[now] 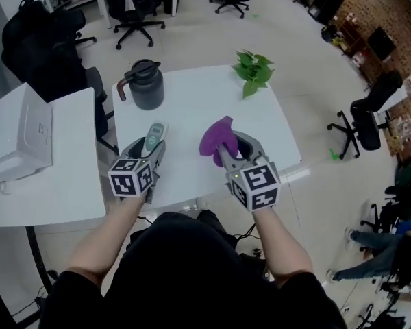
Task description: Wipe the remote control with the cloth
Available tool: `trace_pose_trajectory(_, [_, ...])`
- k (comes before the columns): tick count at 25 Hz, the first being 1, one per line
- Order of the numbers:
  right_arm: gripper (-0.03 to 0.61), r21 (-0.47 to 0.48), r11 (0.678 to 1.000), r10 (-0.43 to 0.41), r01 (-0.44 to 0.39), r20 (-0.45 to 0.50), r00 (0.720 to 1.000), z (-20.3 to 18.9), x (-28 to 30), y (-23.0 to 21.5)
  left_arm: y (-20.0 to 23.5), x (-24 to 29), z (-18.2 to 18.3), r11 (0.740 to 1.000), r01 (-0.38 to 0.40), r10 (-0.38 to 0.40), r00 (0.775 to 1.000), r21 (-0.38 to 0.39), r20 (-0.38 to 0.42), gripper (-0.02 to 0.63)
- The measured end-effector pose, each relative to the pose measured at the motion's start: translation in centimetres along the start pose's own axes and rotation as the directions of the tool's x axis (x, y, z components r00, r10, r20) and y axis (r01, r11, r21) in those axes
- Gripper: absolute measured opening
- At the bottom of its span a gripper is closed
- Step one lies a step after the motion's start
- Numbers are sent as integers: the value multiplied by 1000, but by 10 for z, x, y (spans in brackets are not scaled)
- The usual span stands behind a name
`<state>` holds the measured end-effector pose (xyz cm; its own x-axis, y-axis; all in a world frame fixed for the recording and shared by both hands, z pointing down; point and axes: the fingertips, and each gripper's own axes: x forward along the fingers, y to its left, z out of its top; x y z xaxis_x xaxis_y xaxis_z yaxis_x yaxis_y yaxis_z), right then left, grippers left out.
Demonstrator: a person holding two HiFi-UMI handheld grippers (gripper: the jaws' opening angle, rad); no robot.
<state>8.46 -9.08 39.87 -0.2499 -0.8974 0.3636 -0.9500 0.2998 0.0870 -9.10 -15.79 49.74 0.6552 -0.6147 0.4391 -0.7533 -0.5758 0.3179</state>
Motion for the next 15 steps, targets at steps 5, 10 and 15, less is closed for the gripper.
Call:
trace_pose_trajectory(5, [127,-21,990,136,-138,-65,989,-16,37,-7,70,47,-40,963,-268,269,958,20,-95,250])
trace_pose_trajectory(10, [126,-16,964,259,-265,-156,953,-50,73,-9,117,88,-60,907,-422,414,895,-13,-169,250])
trace_pose_trajectory(15, [126,-6,934,345,-358,-256,903,-93,102,-6,145,114,-81,872,-488,472,859,-35,-200,250])
